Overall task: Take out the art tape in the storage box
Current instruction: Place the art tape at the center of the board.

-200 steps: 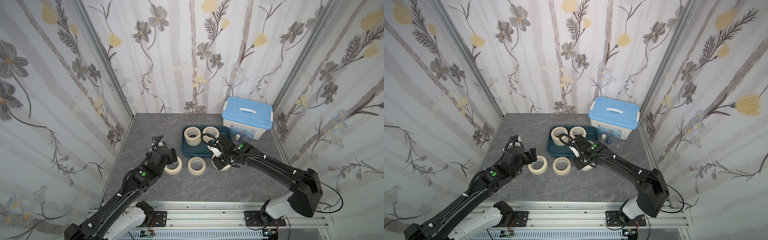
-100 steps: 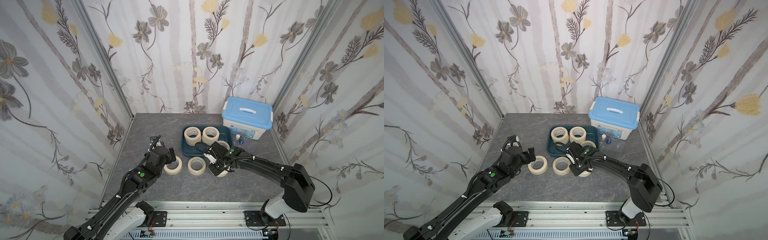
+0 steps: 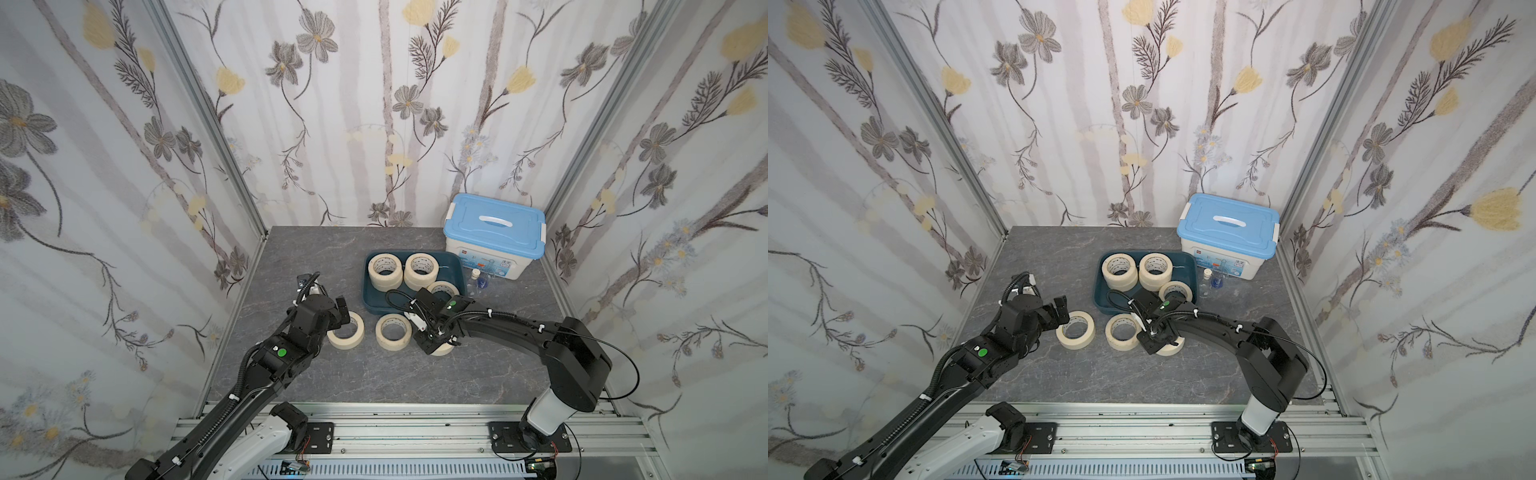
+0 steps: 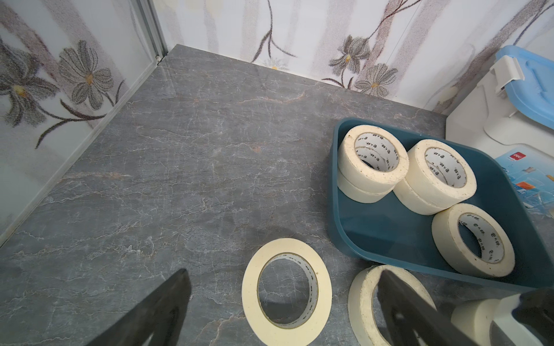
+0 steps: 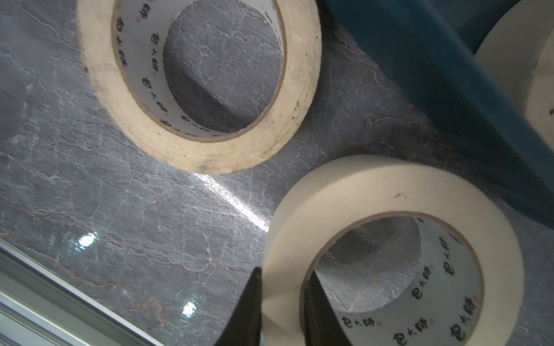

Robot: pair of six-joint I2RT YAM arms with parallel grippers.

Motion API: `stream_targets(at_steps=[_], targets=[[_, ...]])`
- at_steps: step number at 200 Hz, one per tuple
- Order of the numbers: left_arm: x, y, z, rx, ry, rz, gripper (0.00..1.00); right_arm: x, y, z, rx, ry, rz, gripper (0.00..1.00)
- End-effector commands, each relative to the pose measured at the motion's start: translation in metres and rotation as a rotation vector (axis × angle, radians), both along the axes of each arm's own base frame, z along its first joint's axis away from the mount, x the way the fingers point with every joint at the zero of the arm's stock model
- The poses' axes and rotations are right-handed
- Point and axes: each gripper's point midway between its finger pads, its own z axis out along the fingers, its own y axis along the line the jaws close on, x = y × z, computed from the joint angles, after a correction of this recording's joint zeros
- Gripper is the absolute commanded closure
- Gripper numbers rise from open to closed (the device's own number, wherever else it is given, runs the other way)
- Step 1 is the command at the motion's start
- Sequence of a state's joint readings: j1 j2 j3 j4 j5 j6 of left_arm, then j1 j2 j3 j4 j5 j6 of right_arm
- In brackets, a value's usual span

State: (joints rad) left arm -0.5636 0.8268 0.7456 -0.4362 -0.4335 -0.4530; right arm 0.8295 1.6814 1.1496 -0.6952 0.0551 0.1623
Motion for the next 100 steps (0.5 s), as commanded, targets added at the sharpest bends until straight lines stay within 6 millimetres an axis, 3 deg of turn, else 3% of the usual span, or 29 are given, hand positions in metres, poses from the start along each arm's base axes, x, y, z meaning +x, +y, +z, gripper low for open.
stream_targets(at_steps=[1,100], targets=[[-0.002,0.004,-0.002,-0.001,0.004,0.019,0.00,0.014,0.005,0.002,0.005,-0.057,0.009,0.82],[-0.005,0.008,-0.003,-0.008,0.002,0.032,0.00,0.032,0.001,-0.012,-0.010,-0.080,-0.018,0.82]])
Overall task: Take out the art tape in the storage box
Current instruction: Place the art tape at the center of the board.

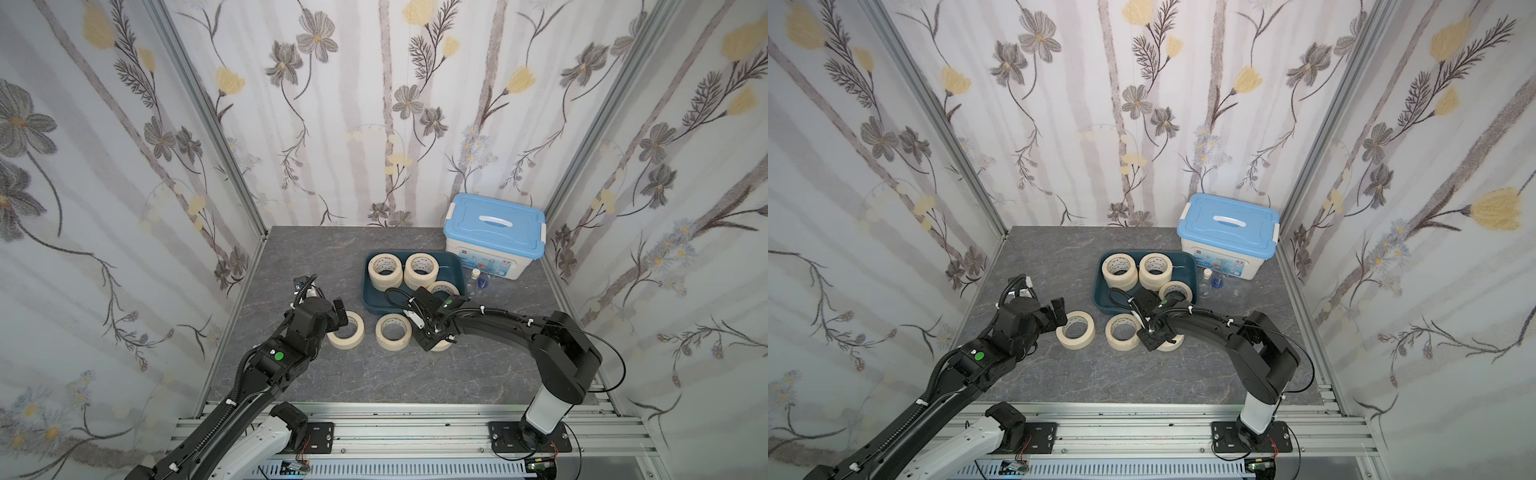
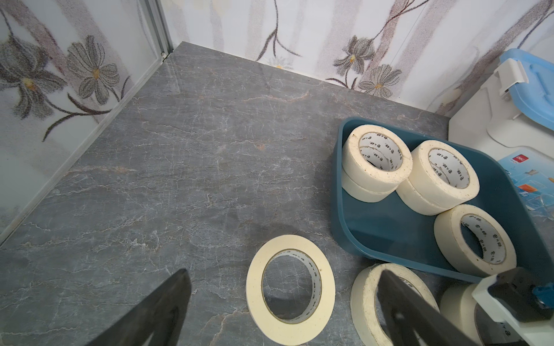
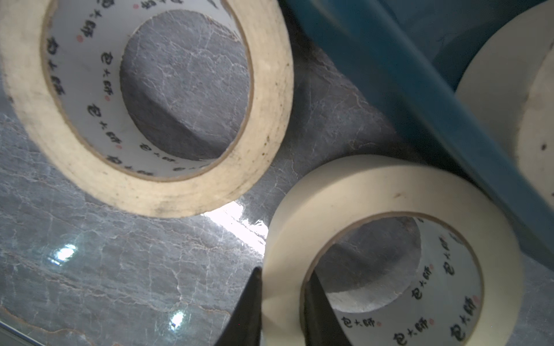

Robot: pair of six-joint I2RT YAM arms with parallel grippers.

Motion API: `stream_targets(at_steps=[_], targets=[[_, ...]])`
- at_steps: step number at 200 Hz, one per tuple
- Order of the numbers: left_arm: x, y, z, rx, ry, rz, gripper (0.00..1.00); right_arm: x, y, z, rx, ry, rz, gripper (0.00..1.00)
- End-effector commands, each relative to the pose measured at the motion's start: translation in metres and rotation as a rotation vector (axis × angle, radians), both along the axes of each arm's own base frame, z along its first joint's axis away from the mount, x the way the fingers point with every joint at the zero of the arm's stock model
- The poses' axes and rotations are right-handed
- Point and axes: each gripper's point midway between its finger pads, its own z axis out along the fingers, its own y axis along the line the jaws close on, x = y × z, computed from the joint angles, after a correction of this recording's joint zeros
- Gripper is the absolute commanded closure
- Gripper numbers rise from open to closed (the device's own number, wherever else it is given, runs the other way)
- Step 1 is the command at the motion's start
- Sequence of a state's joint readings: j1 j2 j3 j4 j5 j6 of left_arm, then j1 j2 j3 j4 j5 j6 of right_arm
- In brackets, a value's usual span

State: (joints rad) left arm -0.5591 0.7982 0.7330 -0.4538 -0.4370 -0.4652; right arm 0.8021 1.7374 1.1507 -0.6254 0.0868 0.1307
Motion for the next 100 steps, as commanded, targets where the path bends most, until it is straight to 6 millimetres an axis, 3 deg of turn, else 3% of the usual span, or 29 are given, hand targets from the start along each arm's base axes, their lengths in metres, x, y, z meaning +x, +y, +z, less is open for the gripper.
stream_targets(at_steps=[1,71,100], targets=[[-0.0003,0.0032,-0.0014,0.000,0.002,0.018,0.00,0.0118,0.0015,0.0019,0.008,-0.044,-0.012,0.82],[0.0004,0.0027,-0.0014,-0.001,0.005,0.017,0.00,0.0156,-0.0025,-0.0054,0.020,-0.027,-0.029,0.80],[0.0006,0.0026,-0.0015,-0.001,0.005,0.018,0.00,0.0143,-0.0034,-0.0044,0.026,-0.024,-0.029,0.71]])
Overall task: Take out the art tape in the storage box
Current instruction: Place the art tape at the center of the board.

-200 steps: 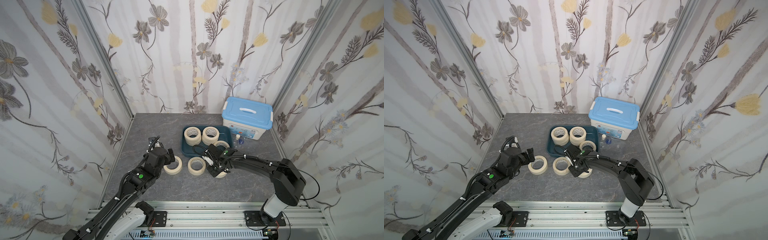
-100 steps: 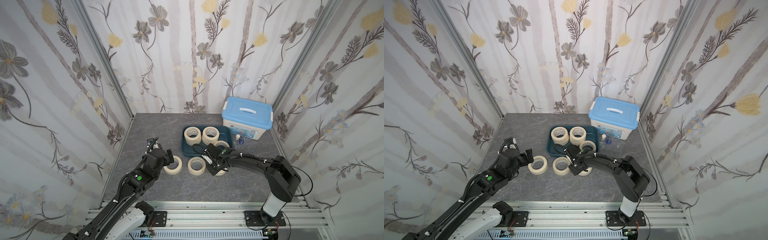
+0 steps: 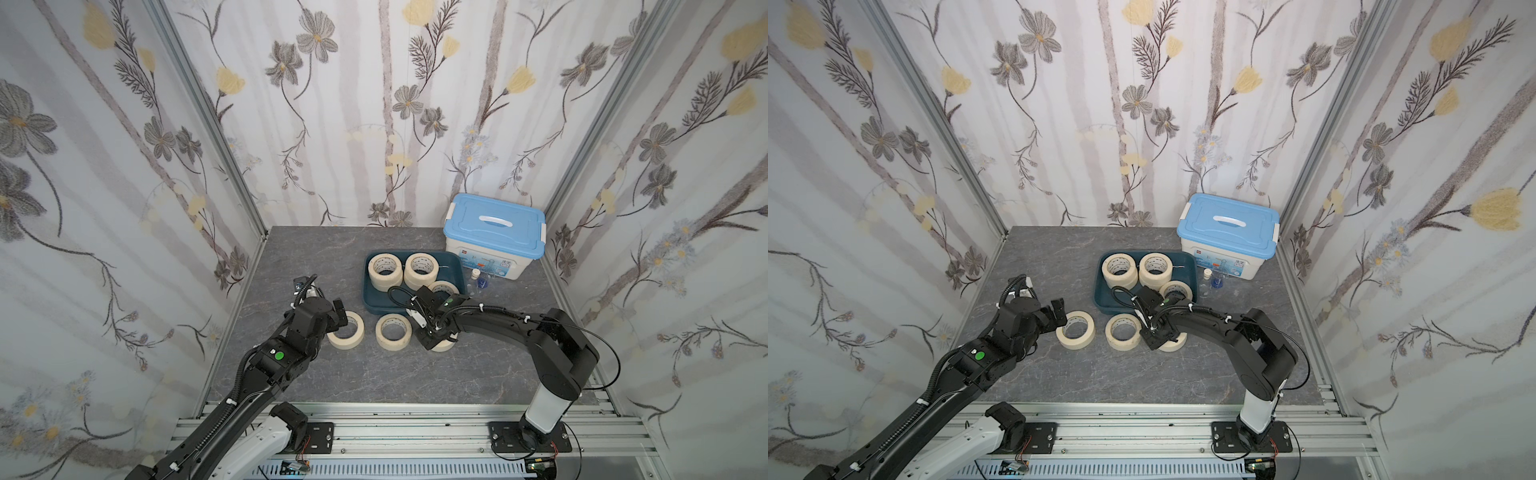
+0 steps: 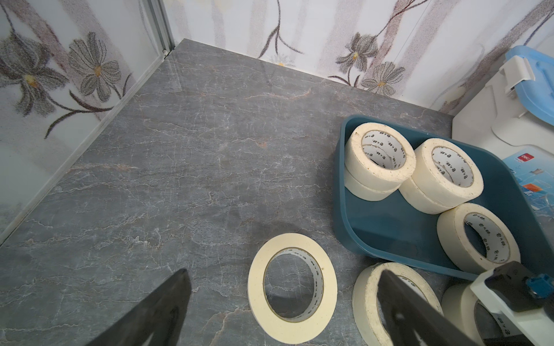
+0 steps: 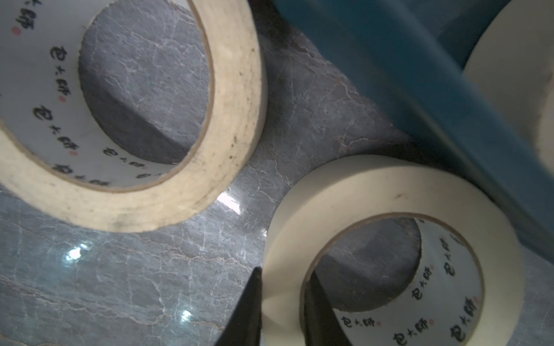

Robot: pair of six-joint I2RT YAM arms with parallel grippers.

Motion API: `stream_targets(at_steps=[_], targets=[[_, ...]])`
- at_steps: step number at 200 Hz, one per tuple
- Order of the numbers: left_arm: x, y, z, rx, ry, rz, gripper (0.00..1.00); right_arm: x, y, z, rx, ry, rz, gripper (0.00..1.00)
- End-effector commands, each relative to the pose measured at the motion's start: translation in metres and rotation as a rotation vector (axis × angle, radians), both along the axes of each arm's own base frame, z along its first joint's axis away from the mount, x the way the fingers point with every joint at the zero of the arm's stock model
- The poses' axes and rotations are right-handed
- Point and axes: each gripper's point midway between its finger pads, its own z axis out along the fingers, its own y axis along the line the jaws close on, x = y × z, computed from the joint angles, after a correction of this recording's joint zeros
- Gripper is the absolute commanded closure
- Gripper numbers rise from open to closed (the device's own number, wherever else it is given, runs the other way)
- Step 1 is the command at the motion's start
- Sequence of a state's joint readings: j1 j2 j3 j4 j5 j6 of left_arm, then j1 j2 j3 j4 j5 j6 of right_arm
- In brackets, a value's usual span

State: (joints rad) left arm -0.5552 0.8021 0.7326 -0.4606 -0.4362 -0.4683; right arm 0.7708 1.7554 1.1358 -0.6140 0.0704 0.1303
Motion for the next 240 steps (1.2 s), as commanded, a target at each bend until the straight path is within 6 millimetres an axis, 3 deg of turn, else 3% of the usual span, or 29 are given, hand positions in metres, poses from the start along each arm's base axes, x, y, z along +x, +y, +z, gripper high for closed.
stream_targets(at_steps=[1,42,93,133,136,148,196,236,240], targets=[[0.001,0.001,0.001,-0.004,-0.005,0.013,0.00,0.011,0.006,0.006,0.030,-0.051,-0.002,0.71],[0.002,0.000,0.001,-0.006,-0.004,0.010,0.00,0.010,0.003,0.010,0.039,-0.056,-0.007,0.66],[0.004,-0.003,0.000,-0.011,0.001,0.002,0.00,0.009,0.004,0.030,0.085,-0.081,-0.015,0.61],[0.008,-0.009,0.000,-0.023,0.007,-0.013,0.00,0.006,0.006,0.050,0.145,-0.078,-0.025,0.58],[0.009,-0.009,0.000,-0.022,0.008,-0.012,0.00,0.006,0.007,0.060,0.167,-0.097,-0.024,0.57],[0.010,-0.011,0.001,-0.026,0.007,-0.016,0.00,0.007,0.006,0.072,0.189,-0.111,-0.028,0.56],[0.017,-0.025,0.003,-0.040,0.016,-0.070,0.00,0.032,-0.001,0.103,0.212,-0.184,-0.078,0.52],[0.018,-0.032,-0.001,-0.053,0.044,-0.090,0.00,0.061,-0.007,0.113,0.197,-0.227,-0.125,0.45],[0.018,-0.032,-0.001,-0.054,0.048,-0.092,0.00,0.064,-0.006,0.103,0.180,-0.208,-0.127,0.44]])
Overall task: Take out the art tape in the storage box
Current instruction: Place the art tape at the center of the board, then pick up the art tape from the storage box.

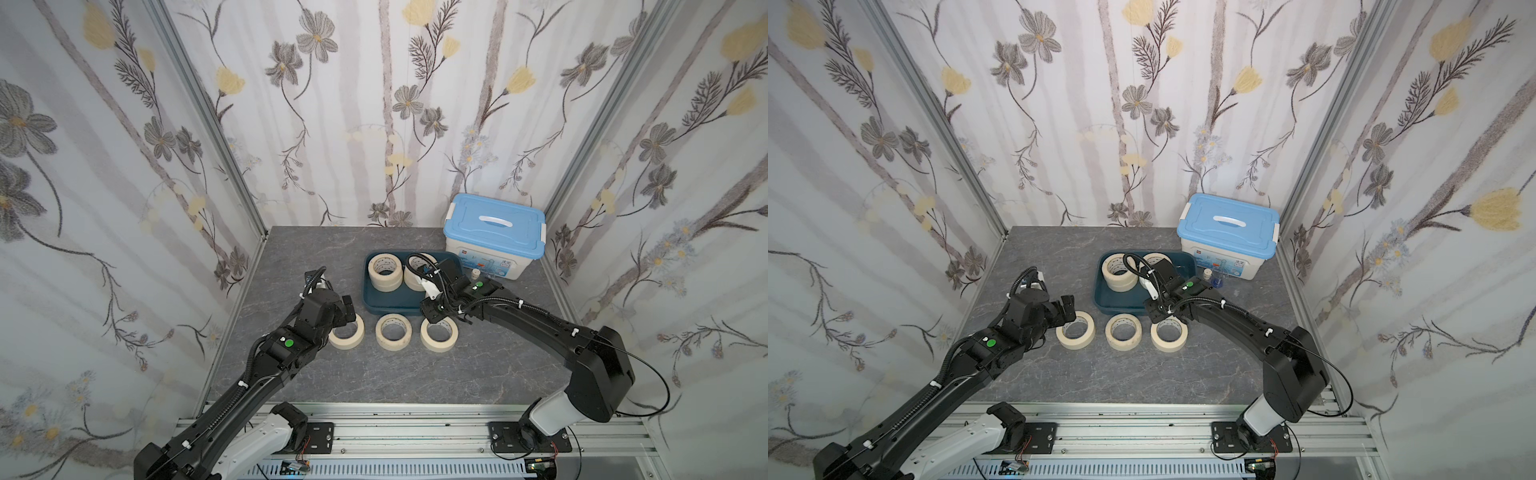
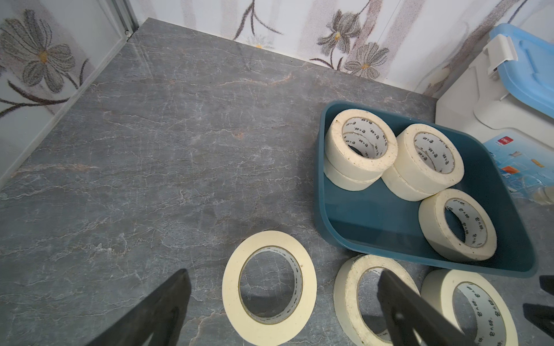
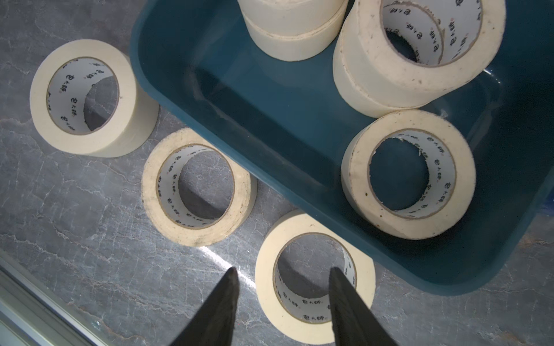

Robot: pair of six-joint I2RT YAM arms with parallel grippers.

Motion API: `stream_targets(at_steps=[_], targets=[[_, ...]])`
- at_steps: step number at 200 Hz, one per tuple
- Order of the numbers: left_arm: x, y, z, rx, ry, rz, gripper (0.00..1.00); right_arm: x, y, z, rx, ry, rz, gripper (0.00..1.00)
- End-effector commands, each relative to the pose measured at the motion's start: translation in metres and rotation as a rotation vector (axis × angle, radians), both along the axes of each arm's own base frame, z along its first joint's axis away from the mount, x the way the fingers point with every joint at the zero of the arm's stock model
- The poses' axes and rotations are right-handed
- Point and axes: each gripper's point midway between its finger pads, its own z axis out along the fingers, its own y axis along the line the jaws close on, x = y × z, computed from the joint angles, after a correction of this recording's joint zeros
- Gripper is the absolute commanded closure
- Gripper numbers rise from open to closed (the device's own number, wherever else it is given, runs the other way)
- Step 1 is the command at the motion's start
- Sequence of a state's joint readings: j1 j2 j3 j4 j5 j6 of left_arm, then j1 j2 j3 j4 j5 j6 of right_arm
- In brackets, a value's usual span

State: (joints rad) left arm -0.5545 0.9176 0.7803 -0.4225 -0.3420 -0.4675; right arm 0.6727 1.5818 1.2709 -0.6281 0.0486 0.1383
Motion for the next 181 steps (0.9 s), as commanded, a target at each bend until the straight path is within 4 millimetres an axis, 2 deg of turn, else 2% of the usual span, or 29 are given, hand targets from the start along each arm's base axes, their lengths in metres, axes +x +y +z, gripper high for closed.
stream_targets(at_steps=[1,41,90,139,181], targets=[[0.003,-0.006,0.006,-0.024,-0.005,-0.016,0.00,0.014,-0.005,-0.005,-0.030,0.004,-0.036,0.44],[0.002,-0.011,0.001,-0.037,0.027,-0.033,0.00,0.040,-0.007,-0.018,-0.045,0.025,-0.076,0.43],[-0.002,-0.007,-0.008,-0.015,0.068,-0.021,0.00,0.065,-0.014,-0.042,-0.098,0.048,-0.125,0.44],[-0.004,-0.007,-0.012,-0.013,0.080,-0.019,0.00,0.080,-0.015,-0.065,-0.126,0.078,-0.158,0.46],[-0.005,-0.006,-0.012,-0.010,0.085,-0.018,0.00,0.086,-0.015,-0.082,-0.143,0.104,-0.174,0.48]])
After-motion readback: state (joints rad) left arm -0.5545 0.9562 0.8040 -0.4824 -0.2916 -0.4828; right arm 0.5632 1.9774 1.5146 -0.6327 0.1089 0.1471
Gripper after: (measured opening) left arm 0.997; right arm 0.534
